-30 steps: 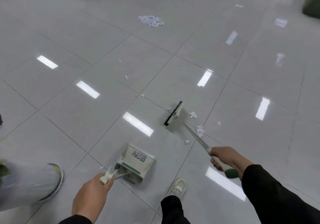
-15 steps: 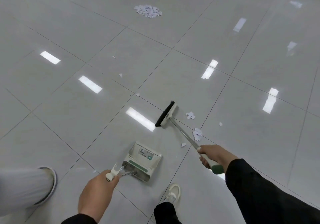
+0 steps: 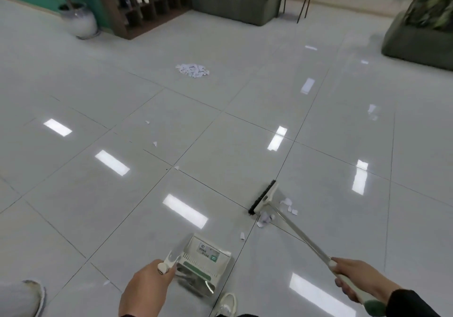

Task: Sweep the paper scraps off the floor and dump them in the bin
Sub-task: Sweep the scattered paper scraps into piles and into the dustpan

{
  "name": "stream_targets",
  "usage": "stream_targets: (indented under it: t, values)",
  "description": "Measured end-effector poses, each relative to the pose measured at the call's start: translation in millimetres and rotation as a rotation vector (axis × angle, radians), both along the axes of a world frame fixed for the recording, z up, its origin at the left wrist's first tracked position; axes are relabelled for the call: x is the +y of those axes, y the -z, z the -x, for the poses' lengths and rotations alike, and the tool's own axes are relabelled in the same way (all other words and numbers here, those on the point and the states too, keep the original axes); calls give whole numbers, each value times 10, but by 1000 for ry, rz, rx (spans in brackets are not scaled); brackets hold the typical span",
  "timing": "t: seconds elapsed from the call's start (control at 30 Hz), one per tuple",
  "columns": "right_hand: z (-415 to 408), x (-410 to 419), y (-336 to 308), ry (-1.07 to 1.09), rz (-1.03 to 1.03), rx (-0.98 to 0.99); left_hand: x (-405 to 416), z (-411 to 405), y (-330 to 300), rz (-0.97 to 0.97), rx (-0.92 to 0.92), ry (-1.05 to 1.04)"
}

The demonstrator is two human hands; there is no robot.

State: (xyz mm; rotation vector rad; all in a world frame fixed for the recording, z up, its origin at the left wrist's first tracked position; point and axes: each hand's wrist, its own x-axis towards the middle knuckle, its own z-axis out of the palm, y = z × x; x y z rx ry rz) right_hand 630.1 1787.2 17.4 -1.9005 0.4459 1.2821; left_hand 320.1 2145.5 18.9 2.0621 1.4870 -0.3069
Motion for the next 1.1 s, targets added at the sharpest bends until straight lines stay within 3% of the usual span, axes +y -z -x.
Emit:
stream_targets:
  t: [0.17,0.57,0.73,0.9,1.1]
  values:
    - [432,157,-260,-41,-99,-30,-317,313,-177,5,-43,-76]
    - [1092,1722,-134,-544,-162,40,-684,1149,-405,63,-75,-382]
    - [1820,2505,22,-831,-186,166,-978,1895,-444,32,-33,-653]
    - [2644,3051,111,-1000,-211,239,-1104,2468,-433,24,41,-759]
    - [3559,3556,486,-991,-116,332,-884,3238,-169,129,163,-790]
